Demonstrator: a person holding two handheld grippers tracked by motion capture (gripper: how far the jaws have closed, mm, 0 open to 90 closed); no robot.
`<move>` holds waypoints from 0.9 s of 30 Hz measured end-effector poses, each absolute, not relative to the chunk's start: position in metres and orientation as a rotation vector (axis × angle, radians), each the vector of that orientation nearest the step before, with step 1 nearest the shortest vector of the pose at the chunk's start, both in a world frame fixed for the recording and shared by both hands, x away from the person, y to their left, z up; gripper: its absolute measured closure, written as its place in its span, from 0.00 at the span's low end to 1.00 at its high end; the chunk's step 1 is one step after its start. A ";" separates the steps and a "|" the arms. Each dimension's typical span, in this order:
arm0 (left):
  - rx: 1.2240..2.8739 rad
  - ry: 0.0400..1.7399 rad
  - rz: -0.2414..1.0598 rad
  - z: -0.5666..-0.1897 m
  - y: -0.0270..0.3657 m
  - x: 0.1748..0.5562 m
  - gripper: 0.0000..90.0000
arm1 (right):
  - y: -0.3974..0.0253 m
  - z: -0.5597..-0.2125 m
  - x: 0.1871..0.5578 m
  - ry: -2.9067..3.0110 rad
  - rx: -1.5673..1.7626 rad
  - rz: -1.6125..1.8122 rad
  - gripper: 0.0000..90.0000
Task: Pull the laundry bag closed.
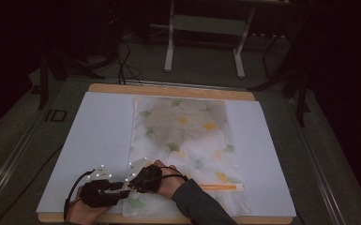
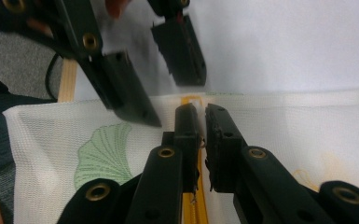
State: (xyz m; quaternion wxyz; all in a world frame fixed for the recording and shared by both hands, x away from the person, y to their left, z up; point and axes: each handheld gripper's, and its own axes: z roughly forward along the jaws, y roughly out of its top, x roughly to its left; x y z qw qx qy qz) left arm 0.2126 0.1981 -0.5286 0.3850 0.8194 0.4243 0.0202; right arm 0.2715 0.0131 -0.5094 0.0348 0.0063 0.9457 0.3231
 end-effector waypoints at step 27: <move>2.097 1.026 -0.107 -0.539 0.191 0.226 0.87 | 0.006 -0.503 0.269 2.884 0.006 1.037 0.93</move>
